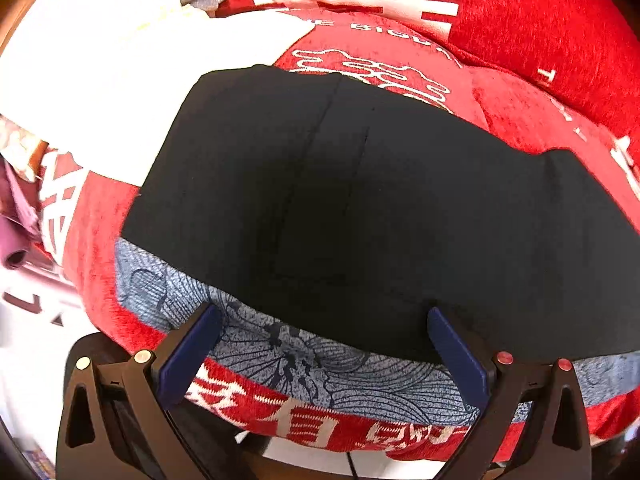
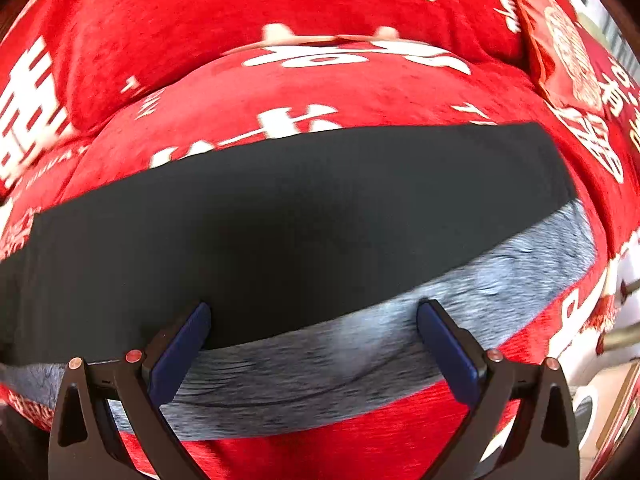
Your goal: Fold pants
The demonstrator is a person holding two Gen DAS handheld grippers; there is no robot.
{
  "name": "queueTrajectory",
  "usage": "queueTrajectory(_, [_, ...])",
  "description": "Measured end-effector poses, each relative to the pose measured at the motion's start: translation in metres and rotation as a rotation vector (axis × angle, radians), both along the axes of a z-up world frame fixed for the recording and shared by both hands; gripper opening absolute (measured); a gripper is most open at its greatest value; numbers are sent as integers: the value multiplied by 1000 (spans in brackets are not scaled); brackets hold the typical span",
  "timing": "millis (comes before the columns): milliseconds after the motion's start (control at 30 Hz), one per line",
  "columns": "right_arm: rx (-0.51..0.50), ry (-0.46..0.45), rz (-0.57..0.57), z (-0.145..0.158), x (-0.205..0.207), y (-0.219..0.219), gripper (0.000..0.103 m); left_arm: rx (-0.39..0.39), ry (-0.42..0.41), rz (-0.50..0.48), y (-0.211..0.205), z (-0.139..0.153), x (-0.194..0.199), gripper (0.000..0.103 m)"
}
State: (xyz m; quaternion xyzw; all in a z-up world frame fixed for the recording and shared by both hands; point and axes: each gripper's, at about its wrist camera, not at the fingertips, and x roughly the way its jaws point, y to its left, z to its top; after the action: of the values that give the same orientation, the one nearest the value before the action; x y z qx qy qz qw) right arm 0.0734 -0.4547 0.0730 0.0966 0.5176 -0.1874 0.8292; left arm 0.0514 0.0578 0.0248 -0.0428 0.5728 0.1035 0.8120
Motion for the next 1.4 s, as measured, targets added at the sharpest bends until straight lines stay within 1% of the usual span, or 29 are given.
queueTrajectory(33, [-6,1,-29,1,-3,-10,103,21,9,0,-8,3,-1,103])
queueTrajectory(67, [6,-2,-67,2,-9,-24,103,8,19,-9,-16,5,-3,103])
queueTrajectory(100, [23,-8,-118,4,-18,-44,103,-38,32,-39,-28,8,-3,103])
queueTrajectory(133, [32,-18,-143,5,-25,-56,103,-63,37,-65,-37,10,-3,103])
queueTrajectory(200, [68,-49,-187,9,-43,-85,103,-80,45,-134,-68,14,-4,103])
queueTrajectory(267, [154,-99,-218,10,-63,-114,103,-96,57,-232,-107,17,-3,103])
queueTrajectory(300, [230,-131,-242,8,-77,-131,103,-104,65,-284,-132,18,-3,103])
queueTrajectory(400, [383,-195,-305,-7,-105,-164,103,-111,90,-376,-183,18,-1,103])
queueTrajectory(467, [430,-208,-346,-19,-118,-178,103,-100,90,-414,-210,19,0,103])
queueTrajectory(533, [470,-207,-342,-30,-122,-182,103,-84,87,-453,-234,20,3,103])
queueTrajectory(600, [498,-217,-272,-34,-116,-173,103,-77,88,-480,-250,19,4,103])
queueTrajectory(667, [473,-215,-196,-35,-107,-159,103,-80,85,-490,-266,19,6,103])
queueTrajectory(733, [444,-210,-164,-37,-96,-150,103,-84,84,-480,-277,16,10,103])
queueTrajectory(767, [413,-219,-168,-36,-92,-149,103,-84,85,-472,-281,13,17,103])
queueTrajectory(800, [381,-248,-158,-31,-87,-146,103,-84,85,-460,-286,12,21,103])
queueTrajectory(900, [382,-297,-103,-24,-73,-141,103,-100,84,-441,-296,15,27,103])
queueTrajectory(933, [368,-291,-95,-23,-66,-139,103,-105,84,-435,-300,15,29,103])
queueTrajectory(1067, [258,-277,-87,-20,-39,-131,103,-97,72,-419,-315,16,36,103])
queueTrajectory(1133, [228,-260,-102,-20,-24,-126,103,-81,72,-422,-323,15,40,103])
queueTrajectory(1200, [196,-250,-88,-19,-12,-122,103,-70,71,-419,-331,16,43,103])
queueTrajectory(1233, [185,-246,-76,-19,-16,-127,103,-68,69,-422,-335,16,44,103])
queueTrajectory(1300, [163,-236,-60,-21,-12,-128,103,-53,66,-433,-342,16,45,103])
queueTrajectory(1400, [160,-240,-72,-20,-15,-131,103,-36,59,-436,-351,17,47,103])
